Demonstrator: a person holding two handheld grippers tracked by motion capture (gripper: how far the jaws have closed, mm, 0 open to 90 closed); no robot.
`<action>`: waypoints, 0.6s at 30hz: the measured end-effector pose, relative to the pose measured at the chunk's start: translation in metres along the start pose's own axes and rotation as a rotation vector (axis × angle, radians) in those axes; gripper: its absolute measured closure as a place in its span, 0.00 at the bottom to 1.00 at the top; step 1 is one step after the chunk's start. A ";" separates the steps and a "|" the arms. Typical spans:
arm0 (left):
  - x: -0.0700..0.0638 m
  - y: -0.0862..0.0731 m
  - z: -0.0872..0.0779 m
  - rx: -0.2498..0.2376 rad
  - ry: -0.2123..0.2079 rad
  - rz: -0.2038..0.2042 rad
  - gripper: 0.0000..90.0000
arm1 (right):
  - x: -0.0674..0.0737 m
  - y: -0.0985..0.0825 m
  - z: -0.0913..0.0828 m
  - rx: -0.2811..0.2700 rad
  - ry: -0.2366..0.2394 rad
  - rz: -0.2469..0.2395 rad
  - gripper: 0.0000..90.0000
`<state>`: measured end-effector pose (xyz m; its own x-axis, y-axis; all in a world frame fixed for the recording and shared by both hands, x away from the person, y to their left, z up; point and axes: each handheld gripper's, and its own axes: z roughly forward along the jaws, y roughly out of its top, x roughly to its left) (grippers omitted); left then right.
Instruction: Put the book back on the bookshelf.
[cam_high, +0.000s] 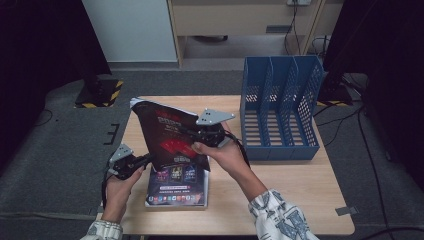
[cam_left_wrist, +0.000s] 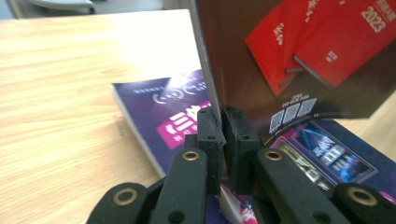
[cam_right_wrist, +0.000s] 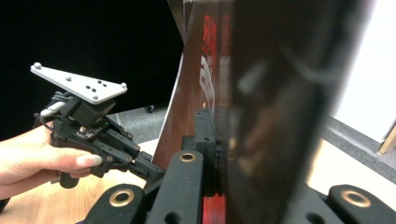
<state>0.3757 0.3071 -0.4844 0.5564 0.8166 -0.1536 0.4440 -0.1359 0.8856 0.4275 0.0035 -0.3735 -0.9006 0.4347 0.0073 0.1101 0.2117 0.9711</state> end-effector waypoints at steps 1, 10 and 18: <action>-0.001 0.001 0.000 0.001 0.008 0.012 0.95 | -0.001 -0.001 -0.001 -0.002 0.000 0.001 0.96; -0.006 0.003 -0.001 -0.002 0.020 0.048 0.96 | -0.002 0.002 -0.009 -0.059 0.017 0.001 0.92; -0.005 0.002 -0.001 -0.006 0.009 0.044 0.96 | -0.001 0.008 -0.006 -0.068 0.032 -0.002 0.85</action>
<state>0.3726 0.3033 -0.4814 0.5688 0.8149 -0.1108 0.4153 -0.1683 0.8940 0.4267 -0.0003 -0.3647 -0.9140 0.4056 0.0117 0.0800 0.1519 0.9852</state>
